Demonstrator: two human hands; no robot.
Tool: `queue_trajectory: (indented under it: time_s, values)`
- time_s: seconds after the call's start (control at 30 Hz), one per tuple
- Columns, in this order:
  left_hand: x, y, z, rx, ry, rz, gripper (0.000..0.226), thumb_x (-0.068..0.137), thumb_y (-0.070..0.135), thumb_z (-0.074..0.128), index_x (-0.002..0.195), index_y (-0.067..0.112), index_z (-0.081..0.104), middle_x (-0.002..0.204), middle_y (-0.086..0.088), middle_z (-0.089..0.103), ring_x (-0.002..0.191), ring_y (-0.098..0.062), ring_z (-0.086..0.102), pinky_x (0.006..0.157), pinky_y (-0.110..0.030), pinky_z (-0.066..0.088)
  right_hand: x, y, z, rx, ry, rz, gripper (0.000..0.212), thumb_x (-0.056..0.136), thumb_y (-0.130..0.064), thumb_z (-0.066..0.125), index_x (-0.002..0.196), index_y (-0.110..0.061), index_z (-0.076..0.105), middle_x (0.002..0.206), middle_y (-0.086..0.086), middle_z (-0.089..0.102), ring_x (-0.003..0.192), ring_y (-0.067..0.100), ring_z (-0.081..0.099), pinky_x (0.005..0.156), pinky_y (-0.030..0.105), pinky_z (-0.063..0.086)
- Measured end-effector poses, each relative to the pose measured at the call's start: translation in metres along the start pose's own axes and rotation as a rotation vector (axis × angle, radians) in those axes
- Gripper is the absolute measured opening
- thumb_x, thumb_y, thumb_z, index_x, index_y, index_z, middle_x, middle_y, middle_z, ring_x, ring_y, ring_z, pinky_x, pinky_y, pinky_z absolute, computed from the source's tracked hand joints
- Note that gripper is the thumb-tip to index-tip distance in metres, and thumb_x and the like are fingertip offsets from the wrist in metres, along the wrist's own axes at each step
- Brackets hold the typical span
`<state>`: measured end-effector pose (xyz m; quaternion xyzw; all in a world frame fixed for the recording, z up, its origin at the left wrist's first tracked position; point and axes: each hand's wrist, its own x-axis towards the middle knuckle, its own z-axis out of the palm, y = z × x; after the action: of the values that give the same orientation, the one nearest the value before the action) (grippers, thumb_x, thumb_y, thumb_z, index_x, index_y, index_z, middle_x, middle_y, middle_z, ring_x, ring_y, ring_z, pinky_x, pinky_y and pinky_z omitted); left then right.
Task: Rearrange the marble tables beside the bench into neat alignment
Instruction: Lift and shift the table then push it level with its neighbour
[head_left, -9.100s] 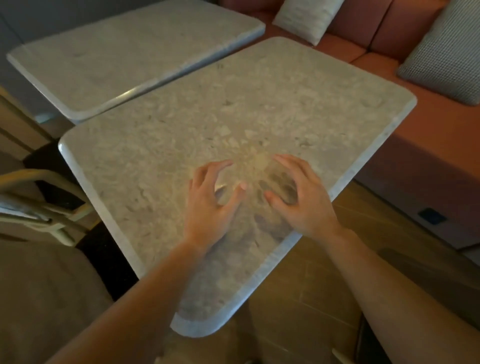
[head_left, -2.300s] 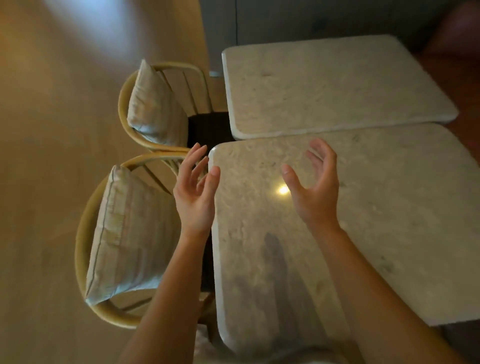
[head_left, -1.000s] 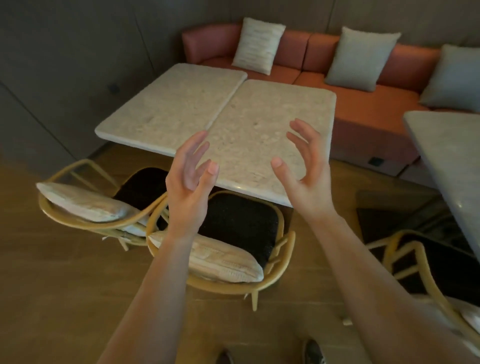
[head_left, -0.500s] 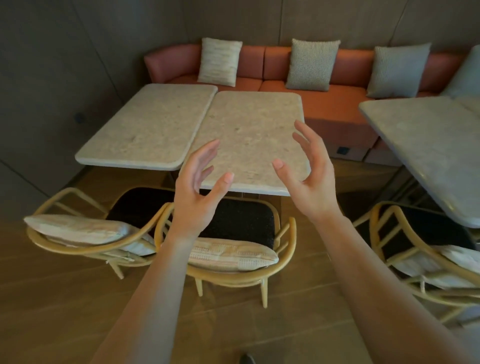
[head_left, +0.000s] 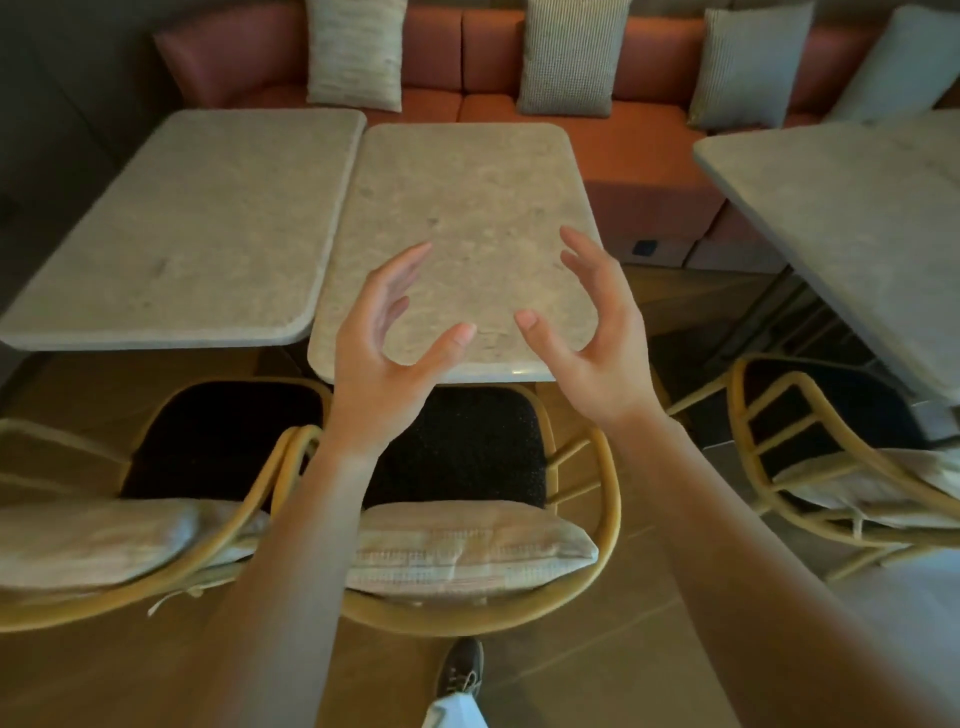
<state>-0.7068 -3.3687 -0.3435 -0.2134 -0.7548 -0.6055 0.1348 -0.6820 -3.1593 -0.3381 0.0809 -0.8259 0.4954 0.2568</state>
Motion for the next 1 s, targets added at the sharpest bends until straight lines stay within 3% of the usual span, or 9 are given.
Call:
queue_trajectory:
  time_s: [0.17,0.27,0.33,0.43,0.53,0.63,0.73,0.83,1.0]
  values:
    - [0.044,-0.093,0.000,0.112,-0.068,-0.024,0.067,0.090,0.048,0.079,0.148,0.026,0.054,0.150,0.017,0.055,0.145,-0.002,0.047,0.118,-0.019,0.035,0.035,0.063,0.050,-0.095,-0.027,0.046,0.078,0.092,-0.053,0.068,0.154,-0.015,0.042,0.154,-0.007,0.045,0.145,0.018,0.049,0.117,0.042,0.044]
    - [0.053,-0.152,0.009,0.171,-0.099,-0.084,0.073,0.087,0.047,0.084,0.149,0.024,0.053,0.149,0.020,0.052,0.142,0.011,0.042,0.115,-0.010,0.029,0.039,0.110,0.072,-0.138,-0.097,0.139,0.081,0.090,-0.057,0.066,0.155,-0.015,0.041,0.158,0.001,0.046,0.146,0.019,0.046,0.118,0.040,0.043]
    - [0.052,-0.188,0.019,0.197,-0.131,-0.121,0.080,0.084,0.053,0.084,0.151,0.025,0.051,0.153,0.016,0.051,0.144,0.007,0.041,0.119,-0.015,0.030,0.039,0.142,0.084,-0.174,-0.135,0.186,0.082,0.090,-0.059,0.066,0.155,-0.018,0.041,0.159,0.003,0.046,0.146,0.016,0.045,0.117,0.031,0.040]
    - [0.048,-0.233,0.038,0.273,-0.214,-0.121,0.089,0.078,0.065,0.080,0.152,0.027,0.048,0.155,0.013,0.048,0.146,-0.007,0.043,0.124,-0.041,0.033,0.038,0.186,0.100,-0.237,-0.166,0.182,0.080,0.091,-0.057,0.068,0.155,-0.018,0.041,0.159,0.004,0.047,0.145,0.014,0.044,0.111,0.017,0.035]
    - [0.047,-0.276,0.049,0.452,-0.334,-0.151,0.102,0.072,0.078,0.077,0.157,0.034,0.041,0.166,0.005,0.040,0.157,-0.023,0.030,0.128,-0.062,0.016,0.033,0.228,0.112,-0.356,-0.230,0.167,0.081,0.092,-0.056,0.072,0.156,-0.017,0.042,0.162,0.006,0.044,0.148,0.020,0.043,0.115,0.030,0.036]
    - [0.050,-0.309,0.054,0.667,-0.466,-0.159,0.124,0.060,0.098,0.061,0.164,0.042,0.022,0.176,0.000,0.017,0.164,-0.031,0.007,0.129,-0.061,-0.001,0.023,0.264,0.118,-0.531,-0.351,0.154,0.092,0.087,-0.070,0.064,0.160,-0.021,0.038,0.168,0.005,0.036,0.155,0.025,0.034,0.129,0.051,0.022]
    - [0.058,-0.329,0.065,0.867,-0.584,-0.105,0.133,0.053,0.105,0.052,0.165,0.045,0.010,0.178,0.000,0.002,0.164,-0.033,-0.002,0.128,-0.059,-0.004,0.012,0.293,0.115,-0.649,-0.450,0.187,0.099,0.084,-0.082,0.058,0.161,-0.024,0.035,0.171,0.007,0.031,0.159,0.028,0.026,0.132,0.052,0.011]
    - [0.066,-0.337,0.078,0.941,-0.622,-0.091,0.135,0.050,0.108,0.045,0.165,0.046,0.008,0.178,0.001,-0.002,0.164,-0.034,-0.004,0.126,-0.060,-0.005,0.011,0.309,0.115,-0.791,-0.509,0.148,0.110,0.074,-0.096,0.037,0.161,-0.028,0.034,0.171,0.008,0.030,0.159,0.032,0.024,0.131,0.054,0.010]
    - [0.068,-0.342,0.077,1.056,-0.636,-0.078,0.130,0.055,0.109,0.035,0.165,0.046,0.009,0.178,0.000,0.002,0.163,-0.037,0.001,0.128,-0.061,-0.003,0.022,0.323,0.124,-1.016,-0.637,0.045,0.124,0.069,-0.106,0.019,0.166,-0.030,0.011,0.175,0.011,0.015,0.161,0.042,0.013,0.129,0.062,0.008]
